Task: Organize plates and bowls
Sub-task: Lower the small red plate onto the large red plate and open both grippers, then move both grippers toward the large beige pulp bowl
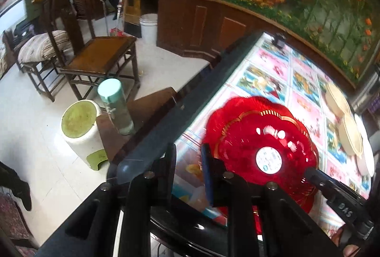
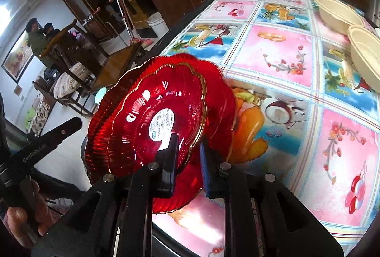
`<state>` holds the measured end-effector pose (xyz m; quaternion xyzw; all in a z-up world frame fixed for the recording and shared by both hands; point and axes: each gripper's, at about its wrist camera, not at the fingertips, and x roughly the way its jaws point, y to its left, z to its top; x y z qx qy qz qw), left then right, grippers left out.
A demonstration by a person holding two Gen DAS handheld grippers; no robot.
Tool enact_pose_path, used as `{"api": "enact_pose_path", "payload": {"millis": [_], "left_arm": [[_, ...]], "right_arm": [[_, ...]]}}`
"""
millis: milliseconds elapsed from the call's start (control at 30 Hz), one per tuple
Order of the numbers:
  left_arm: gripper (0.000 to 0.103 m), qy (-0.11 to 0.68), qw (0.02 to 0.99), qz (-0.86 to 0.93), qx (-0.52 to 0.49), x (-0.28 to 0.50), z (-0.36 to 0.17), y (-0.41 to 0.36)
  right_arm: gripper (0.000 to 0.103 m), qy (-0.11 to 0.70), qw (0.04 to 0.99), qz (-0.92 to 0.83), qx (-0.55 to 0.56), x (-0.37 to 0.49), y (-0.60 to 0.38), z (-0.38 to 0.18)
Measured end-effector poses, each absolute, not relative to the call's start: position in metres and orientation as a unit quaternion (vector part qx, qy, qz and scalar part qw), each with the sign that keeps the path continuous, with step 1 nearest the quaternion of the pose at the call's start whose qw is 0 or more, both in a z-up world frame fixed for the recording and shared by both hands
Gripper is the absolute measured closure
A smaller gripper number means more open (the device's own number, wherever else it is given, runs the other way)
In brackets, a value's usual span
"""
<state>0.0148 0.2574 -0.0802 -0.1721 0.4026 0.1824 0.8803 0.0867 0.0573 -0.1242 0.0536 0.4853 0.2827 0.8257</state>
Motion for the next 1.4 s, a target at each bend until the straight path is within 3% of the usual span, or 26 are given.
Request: {"api": "enact_pose_path", "payload": {"millis": [167, 433, 567, 1000, 1167, 1333, 1367, 1400], "left_arm": [[0.082, 0.351, 0.894, 0.194, -0.203, 0.010, -0.084, 0.268], [0.080, 0.348, 0.891, 0.180, -0.230, 0.021, -0.099, 0.267], [0.080, 0.346, 0.889, 0.171, -0.246, 0.028, -0.103, 0.264], [0.078, 0.353, 0.885, 0.146, -0.267, 0.059, -0.108, 0.252], [0.078, 0.351, 0.887, 0.173, -0.245, 0.062, -0.098, 0.251], [0.078, 0.295, 0.909, 0.213, -0.204, 0.029, -0.057, 0.238], [0.077, 0.284, 0.916, 0.205, -0.197, 0.025, -0.046, 0.230], [0.068, 0.276, 0.922, 0.192, -0.191, 0.023, -0.035, 0.221]], "right_arm": [[0.083, 0.448, 0.845, 0.286, 0.064, 0.083, 0.045, -0.107], [0.083, 0.378, 0.879, 0.268, 0.109, 0.085, 0.001, -0.085], [0.068, 0.368, 0.887, 0.239, 0.142, 0.093, -0.029, -0.085], [0.068, 0.302, 0.921, 0.172, 0.177, 0.102, -0.103, -0.079], [0.068, 0.299, 0.923, 0.154, 0.184, 0.103, -0.126, -0.081], [0.068, 0.276, 0.934, 0.129, 0.187, 0.100, -0.161, -0.078], [0.068, 0.273, 0.936, 0.124, 0.187, 0.101, -0.167, -0.077], [0.068, 0.269, 0.937, 0.117, 0.190, 0.099, -0.178, -0.077]]}}
